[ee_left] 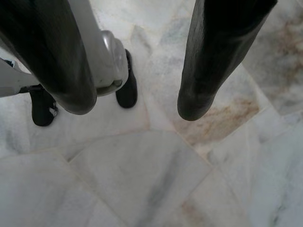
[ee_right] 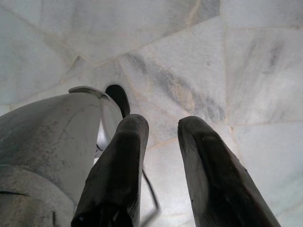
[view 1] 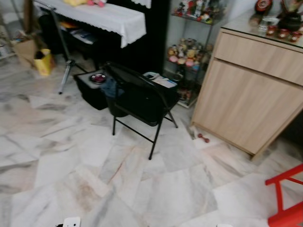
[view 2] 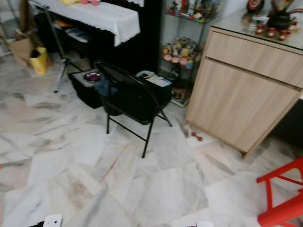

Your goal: Hang keys on a hook

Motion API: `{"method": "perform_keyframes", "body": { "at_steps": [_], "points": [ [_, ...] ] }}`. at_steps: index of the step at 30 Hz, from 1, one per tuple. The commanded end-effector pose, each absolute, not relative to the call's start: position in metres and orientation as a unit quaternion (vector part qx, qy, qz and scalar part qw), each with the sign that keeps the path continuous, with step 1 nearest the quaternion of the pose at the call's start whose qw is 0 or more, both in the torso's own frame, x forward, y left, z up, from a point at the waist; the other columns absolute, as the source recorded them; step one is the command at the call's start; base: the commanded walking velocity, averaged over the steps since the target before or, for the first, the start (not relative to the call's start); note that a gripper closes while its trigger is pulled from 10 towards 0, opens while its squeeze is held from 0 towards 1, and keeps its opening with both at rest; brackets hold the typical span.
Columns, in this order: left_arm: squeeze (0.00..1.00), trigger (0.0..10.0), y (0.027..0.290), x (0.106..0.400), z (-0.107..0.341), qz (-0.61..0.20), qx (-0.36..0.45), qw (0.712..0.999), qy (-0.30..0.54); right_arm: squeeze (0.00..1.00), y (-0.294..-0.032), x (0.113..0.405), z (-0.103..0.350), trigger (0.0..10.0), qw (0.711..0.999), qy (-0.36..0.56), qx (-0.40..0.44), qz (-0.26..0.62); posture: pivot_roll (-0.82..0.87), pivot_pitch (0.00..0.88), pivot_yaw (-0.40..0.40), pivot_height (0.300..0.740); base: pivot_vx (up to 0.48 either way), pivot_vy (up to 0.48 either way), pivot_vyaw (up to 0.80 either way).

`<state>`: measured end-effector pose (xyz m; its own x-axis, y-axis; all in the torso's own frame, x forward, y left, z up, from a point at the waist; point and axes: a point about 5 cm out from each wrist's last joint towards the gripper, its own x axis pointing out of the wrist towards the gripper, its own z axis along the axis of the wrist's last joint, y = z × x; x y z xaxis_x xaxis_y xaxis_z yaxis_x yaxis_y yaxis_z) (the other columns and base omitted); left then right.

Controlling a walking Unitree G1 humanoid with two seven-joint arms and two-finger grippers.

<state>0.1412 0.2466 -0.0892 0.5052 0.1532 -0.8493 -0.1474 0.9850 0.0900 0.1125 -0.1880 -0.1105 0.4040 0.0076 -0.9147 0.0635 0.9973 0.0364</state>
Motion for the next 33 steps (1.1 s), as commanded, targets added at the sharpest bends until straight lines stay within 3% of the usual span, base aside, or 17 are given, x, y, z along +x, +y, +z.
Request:
{"method": "perform_keyframes", "body": {
  "at_steps": [1, 6, 27, 33],
  "points": [
    [0.00, 10.0, 0.239, 0.139, -0.092, 0.081, 0.018, 0.863, 0.498, 0.00, -0.188, 0.113, -0.110, 10.0, 0.838, 0.545, 0.030, -0.014, 0.00, 0.000, -0.062, 0.740, 0.000, -0.480, -0.70],
    [0.00, 10.0, 0.231, 0.139, -0.094, 0.091, 0.002, 0.862, 0.499, 0.00, -0.186, 0.113, -0.110, 10.0, 0.838, 0.544, 0.037, -0.016, -0.01, 0.000, -0.048, 0.740, 0.000, -0.448, -0.70],
    [0.00, 10.0, 0.240, 0.139, -0.092, 0.069, 0.036, 0.860, 0.504, 0.00, -0.176, 0.113, -0.112, 10.0, 0.837, 0.544, 0.061, -0.023, -0.01, 0.000, 0.008, 0.740, 0.000, 0.000, -0.70],
    [0.00, 10.0, 0.225, 0.136, -0.097, 0.070, 0.026, 0.861, 0.503, 0.00, -0.177, 0.113, -0.112, 10.0, 0.836, 0.545, 0.058, -0.019, 0.00, 0.000, -0.017, 0.740, 0.000, 0.000, -0.70]
  ]
}}
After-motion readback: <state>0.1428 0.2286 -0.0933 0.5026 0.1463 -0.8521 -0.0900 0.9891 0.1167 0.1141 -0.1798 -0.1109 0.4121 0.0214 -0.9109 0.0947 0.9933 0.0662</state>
